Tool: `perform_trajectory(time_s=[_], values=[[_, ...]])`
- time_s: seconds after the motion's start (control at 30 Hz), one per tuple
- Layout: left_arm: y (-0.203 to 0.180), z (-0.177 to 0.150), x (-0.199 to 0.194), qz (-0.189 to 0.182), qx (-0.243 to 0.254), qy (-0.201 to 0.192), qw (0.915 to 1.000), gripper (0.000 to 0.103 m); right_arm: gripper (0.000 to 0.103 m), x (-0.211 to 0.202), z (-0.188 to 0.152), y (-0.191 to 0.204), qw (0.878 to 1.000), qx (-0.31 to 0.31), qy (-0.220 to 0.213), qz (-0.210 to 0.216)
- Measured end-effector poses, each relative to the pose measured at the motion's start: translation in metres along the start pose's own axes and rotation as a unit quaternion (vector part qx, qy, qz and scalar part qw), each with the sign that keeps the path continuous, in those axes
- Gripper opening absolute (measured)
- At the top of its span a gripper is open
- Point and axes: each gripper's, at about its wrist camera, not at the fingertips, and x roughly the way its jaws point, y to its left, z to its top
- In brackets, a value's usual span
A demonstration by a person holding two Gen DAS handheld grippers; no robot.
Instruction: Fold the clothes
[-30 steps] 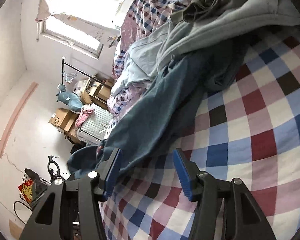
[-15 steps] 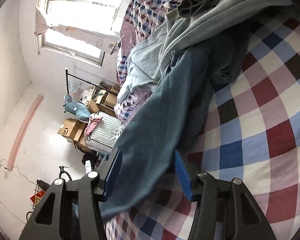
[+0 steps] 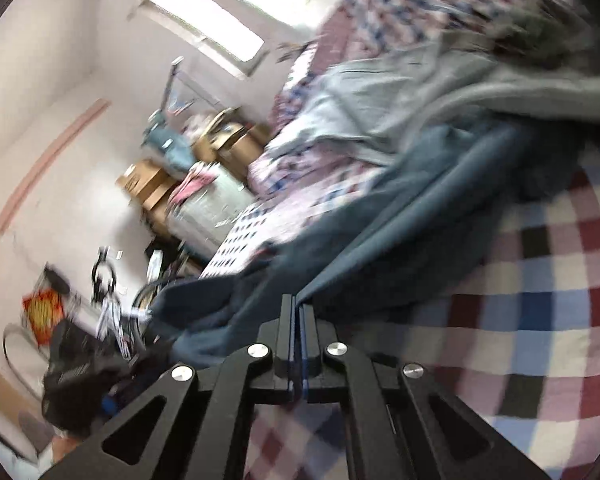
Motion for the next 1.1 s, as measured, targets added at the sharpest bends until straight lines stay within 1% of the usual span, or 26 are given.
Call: perform_trajectory(time_s=[0.13, 0.17, 0.23, 0.27, 0.3, 0.33, 0.37, 0.43, 0.47, 0.53, 0.57, 0.63, 0.67, 0.7, 0.73, 0.77, 0.8, 0.83, 0.87, 0.9, 0.93, 1.0, 1.03, 1.1], values=[[0.01, 0.013, -0.004, 0.023, 0.0, -0.027, 0.9994, 0.004, 0.0, 0.004, -0.014, 0.034, 0.998, -0.05, 0.025, 0.031], [0.013, 0.016, -0.006, 0.027, -0.001, -0.035, 0.999, 0.003, 0.0, 0.005, -0.018, 0.043, 0.996, -0.062, 0.034, 0.045], [0.018, 0.025, -0.014, 0.039, -0.003, -0.064, 0.9972, 0.0, 0.0, 0.007, -0.029, 0.064, 0.991, -0.089, 0.054, 0.08], [0.021, 0.03, -0.018, 0.045, -0.004, -0.078, 0.9959, 0.0, 0.0, 0.009, -0.036, 0.075, 0.988, -0.105, 0.066, 0.095], [0.023, 0.034, -0.022, 0.051, -0.006, -0.092, 0.9945, 0.0, 0.0, 0.011, -0.043, 0.088, 0.984, -0.123, 0.078, 0.106], [0.027, 0.039, -0.026, 0.058, -0.009, -0.104, 0.9929, 0.0, 0.0, 0.015, -0.049, 0.099, 0.981, -0.138, 0.087, 0.108], [0.031, 0.044, -0.029, 0.064, -0.012, -0.113, 0.9915, 0.0, 0.0, 0.017, -0.055, 0.106, 0.98, -0.145, 0.092, 0.105], [0.033, 0.045, -0.027, 0.067, -0.01, -0.108, 0.9918, 0.0, 0.0, 0.017, -0.06, 0.104, 0.981, -0.148, 0.091, 0.087], [0.033, 0.046, -0.025, 0.068, -0.008, -0.105, 0.9921, 0.0, 0.004, 0.017, -0.059, 0.098, 0.983, -0.143, 0.089, 0.067], [0.027, 0.042, -0.017, 0.063, 0.006, -0.088, 0.9941, 0.0, 0.005, 0.014, -0.054, 0.077, 0.989, -0.118, 0.082, 0.03], [0.022, 0.039, -0.012, 0.06, 0.015, -0.076, 0.9951, 0.0, 0.009, 0.01, -0.05, 0.066, 0.992, -0.1, 0.072, 0.01], [0.005, 0.03, -0.001, 0.058, 0.038, -0.055, 0.9961, 0.001, 0.024, -0.001, -0.04, 0.042, 0.997, -0.059, 0.045, -0.025], [-0.003, 0.026, 0.004, 0.058, 0.048, -0.046, 0.9961, 0.005, 0.041, -0.008, -0.036, 0.031, 0.998, -0.037, 0.03, -0.032], [-0.008, 0.022, 0.006, 0.059, 0.054, -0.037, 0.9961, 0.007, 0.056, -0.016, -0.031, 0.02, 0.999, -0.014, 0.014, -0.037], [-0.013, 0.017, 0.009, 0.057, 0.055, -0.03, 0.9964, 0.018, 0.058, -0.023, -0.026, 0.009, 0.999, 0.008, -0.003, -0.042], [-0.017, 0.012, 0.012, 0.055, 0.055, -0.023, 0.9967, 0.037, 0.06, -0.031, -0.022, -0.002, 0.998, 0.03, -0.018, -0.048], [-0.02, 0.008, 0.013, 0.05, 0.052, -0.018, 0.9972, 0.046, 0.062, -0.037, -0.019, -0.011, 0.997, 0.047, -0.028, -0.054], [-0.023, 0.004, 0.013, 0.044, 0.049, -0.016, 0.9977, 0.059, 0.062, -0.041, -0.015, -0.02, 0.996, 0.061, -0.035, -0.06], [-0.026, 0.001, 0.014, 0.038, 0.048, -0.012, 0.9981, 0.066, 0.063, -0.046, -0.012, -0.028, 0.994, 0.074, -0.041, -0.067], [-0.029, -0.003, 0.016, 0.04, 0.052, -0.004, 0.9978, 0.067, 0.063, -0.05, -0.01, -0.035, 0.993, 0.083, -0.045, -0.072], [-0.031, -0.007, 0.017, 0.05, 0.056, 0.002, 0.9972, 0.067, 0.063, -0.053, -0.008, -0.04, 0.992, 0.09, -0.049, -0.076], [-0.032, -0.014, 0.017, 0.074, 0.054, 0.0, 0.9958, 0.067, 0.063, -0.058, -0.005, -0.047, 0.99, 0.103, -0.056, -0.076], [-0.03, -0.017, 0.014, 0.095, 0.046, -0.008, 0.9944, 0.067, 0.063, -0.06, -0.004, -0.051, 0.989, 0.109, -0.059, -0.076], [-0.024, -0.019, 0.004, 0.118, 0.018, -0.033, 0.9923, 0.067, 0.064, -0.061, -0.002, -0.055, 0.988, 0.116, -0.063, -0.077]])
